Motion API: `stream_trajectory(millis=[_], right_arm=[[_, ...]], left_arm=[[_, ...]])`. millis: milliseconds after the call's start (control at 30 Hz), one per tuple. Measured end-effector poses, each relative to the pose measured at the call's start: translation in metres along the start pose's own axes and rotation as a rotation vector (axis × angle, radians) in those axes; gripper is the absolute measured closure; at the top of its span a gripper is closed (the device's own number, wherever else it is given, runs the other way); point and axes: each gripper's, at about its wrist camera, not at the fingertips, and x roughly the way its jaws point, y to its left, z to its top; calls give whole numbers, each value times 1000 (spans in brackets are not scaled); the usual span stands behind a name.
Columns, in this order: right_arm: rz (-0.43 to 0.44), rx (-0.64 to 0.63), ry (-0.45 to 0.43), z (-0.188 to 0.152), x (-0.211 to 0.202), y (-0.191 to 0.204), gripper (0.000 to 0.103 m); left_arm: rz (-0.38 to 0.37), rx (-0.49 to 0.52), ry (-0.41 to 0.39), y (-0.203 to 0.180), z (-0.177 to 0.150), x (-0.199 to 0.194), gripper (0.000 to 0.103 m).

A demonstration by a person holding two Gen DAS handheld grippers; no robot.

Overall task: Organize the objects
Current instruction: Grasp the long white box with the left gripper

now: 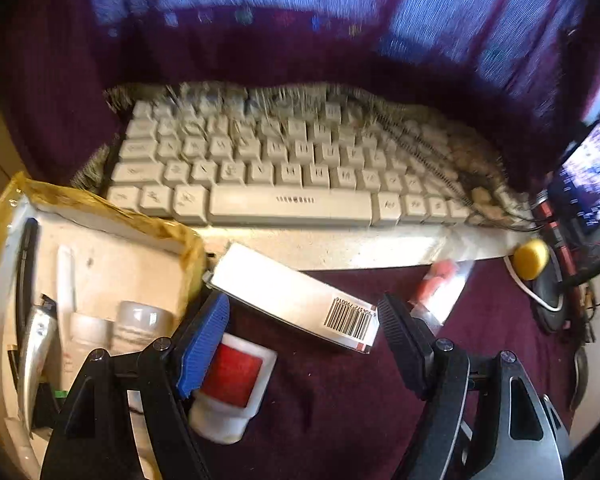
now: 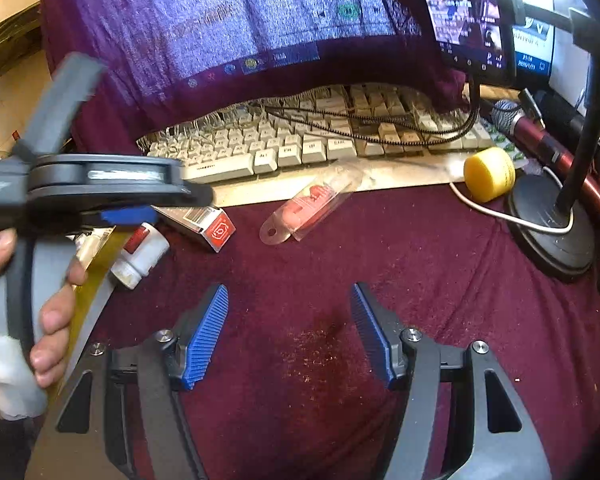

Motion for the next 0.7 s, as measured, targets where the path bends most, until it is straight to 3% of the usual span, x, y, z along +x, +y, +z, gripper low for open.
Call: stream_trajectory(millis=[133,300,433,533,700], right_arm=[[4,19,10,-2,4,-3,40],[-3,25,-1,-2,3,-3,40],[0,34,2,-3,4,-3,40],[2,38,9,-3,5,-4,40],[0,44,1,-2,3,-5,40]], left_arm=[[-14,-8,22,-8,2,12,30],[26,-11,26,-12,4,16,33],[32,7,-2,-11,-3,11,46],[37,-5,-16,-5,-6,6,70],[14,-6,-12,2,-17,-3,75]])
